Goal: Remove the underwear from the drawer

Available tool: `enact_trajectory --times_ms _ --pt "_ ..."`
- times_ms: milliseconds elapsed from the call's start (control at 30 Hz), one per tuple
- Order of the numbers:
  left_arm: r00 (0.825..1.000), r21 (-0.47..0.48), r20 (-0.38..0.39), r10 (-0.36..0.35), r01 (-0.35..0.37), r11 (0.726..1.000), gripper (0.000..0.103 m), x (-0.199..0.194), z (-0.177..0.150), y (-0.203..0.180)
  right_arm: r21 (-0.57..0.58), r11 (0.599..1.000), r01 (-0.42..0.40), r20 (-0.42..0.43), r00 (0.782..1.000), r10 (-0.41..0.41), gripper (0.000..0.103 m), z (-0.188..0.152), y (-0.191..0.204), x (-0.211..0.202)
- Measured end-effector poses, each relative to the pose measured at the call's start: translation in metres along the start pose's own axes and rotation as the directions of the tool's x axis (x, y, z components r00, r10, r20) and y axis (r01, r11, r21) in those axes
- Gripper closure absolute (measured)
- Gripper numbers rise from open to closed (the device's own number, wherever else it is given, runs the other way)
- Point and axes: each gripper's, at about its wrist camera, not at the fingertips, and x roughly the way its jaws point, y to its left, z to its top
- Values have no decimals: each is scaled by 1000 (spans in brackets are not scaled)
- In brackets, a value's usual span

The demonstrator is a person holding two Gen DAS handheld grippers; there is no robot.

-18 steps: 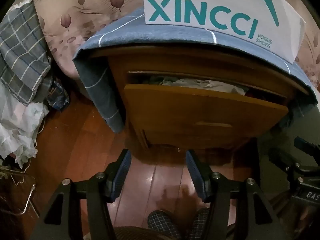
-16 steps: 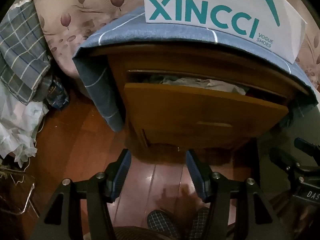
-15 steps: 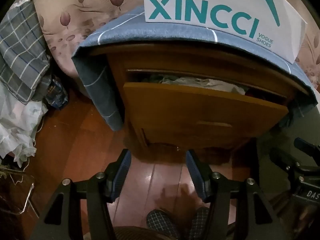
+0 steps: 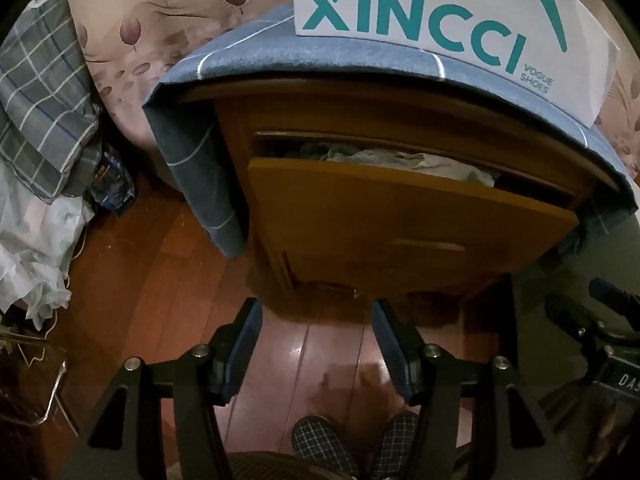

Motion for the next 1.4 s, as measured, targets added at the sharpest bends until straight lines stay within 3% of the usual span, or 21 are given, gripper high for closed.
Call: enact_trajectory --times_ms 1400 --pt "1000 -9 -8 -3 3 1000 44 2 1 1 11 1000 -6 -5 1000 6 1 0 -2 2"
